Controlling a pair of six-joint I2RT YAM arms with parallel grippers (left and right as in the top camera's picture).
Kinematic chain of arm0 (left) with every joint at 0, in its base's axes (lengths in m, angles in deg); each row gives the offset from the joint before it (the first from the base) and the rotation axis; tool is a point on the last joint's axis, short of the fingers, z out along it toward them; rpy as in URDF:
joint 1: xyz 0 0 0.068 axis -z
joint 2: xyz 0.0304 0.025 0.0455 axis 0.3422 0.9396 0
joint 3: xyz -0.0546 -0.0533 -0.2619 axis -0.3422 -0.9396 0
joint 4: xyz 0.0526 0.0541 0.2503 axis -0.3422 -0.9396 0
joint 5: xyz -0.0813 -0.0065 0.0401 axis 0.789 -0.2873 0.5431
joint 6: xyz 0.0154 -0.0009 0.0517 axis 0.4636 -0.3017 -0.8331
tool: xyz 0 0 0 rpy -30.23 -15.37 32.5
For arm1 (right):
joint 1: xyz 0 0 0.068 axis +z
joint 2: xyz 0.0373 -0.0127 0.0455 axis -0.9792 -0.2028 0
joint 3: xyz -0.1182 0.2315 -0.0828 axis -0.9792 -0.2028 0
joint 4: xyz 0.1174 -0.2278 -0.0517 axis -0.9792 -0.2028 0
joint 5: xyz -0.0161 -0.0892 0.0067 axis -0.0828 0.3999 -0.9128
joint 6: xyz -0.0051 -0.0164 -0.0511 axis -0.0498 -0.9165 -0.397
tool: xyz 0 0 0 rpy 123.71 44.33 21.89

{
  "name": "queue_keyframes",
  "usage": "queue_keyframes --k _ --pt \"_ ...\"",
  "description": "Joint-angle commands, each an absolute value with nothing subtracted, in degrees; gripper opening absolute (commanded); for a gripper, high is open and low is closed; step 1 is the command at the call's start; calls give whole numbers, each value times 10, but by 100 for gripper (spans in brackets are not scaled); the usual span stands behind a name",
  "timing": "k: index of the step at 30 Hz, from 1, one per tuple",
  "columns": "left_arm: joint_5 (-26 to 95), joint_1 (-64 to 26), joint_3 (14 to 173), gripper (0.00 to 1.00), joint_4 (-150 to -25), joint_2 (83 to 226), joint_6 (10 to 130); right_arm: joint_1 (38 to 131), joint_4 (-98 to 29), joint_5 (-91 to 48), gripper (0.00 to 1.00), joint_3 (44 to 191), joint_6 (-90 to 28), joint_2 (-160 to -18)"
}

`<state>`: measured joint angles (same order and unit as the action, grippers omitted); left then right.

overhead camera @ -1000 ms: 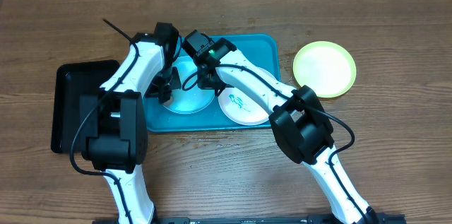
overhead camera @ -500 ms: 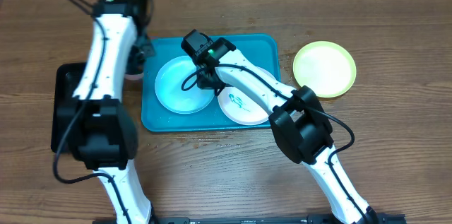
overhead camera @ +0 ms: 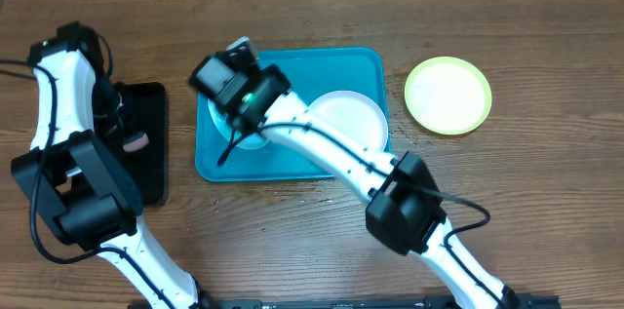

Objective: Clean dirty plates on tray and stack at the side
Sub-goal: 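Withdraw the left gripper and lift the white plate with the right gripper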

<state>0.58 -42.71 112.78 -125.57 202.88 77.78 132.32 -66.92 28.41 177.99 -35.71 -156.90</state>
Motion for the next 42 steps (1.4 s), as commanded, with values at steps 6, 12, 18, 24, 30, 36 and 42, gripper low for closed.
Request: queue_keyframes --k 6,12,18,24,30,36,42 --pt "30 -470 1066 5 -1196 2032 762 1375 -624 627 4 1796 -523 -1542" --pt "54 -478 1066 5 -1196 2032 761 1402 -544 689 4 1796 -676 -1542" --pt "53 -478 1066 4 -1196 2032 761 1414 -519 689 4 1796 -709 -1542" --pt "53 -478 1066 24 -1198 2032 757 1402 -519 683 4 1796 -691 -1542" --pt "55 -478 1066 22 -1204 2032 757 1341 -573 608 4 1796 -537 -1541" --pt "58 -478 1066 18 -1203 2032 758 1283 -695 290 4 1797 -427 -1502" --pt "58 -478 1066 20 -1203 2032 758 1171 -723 20 4 1797 -387 -1447"
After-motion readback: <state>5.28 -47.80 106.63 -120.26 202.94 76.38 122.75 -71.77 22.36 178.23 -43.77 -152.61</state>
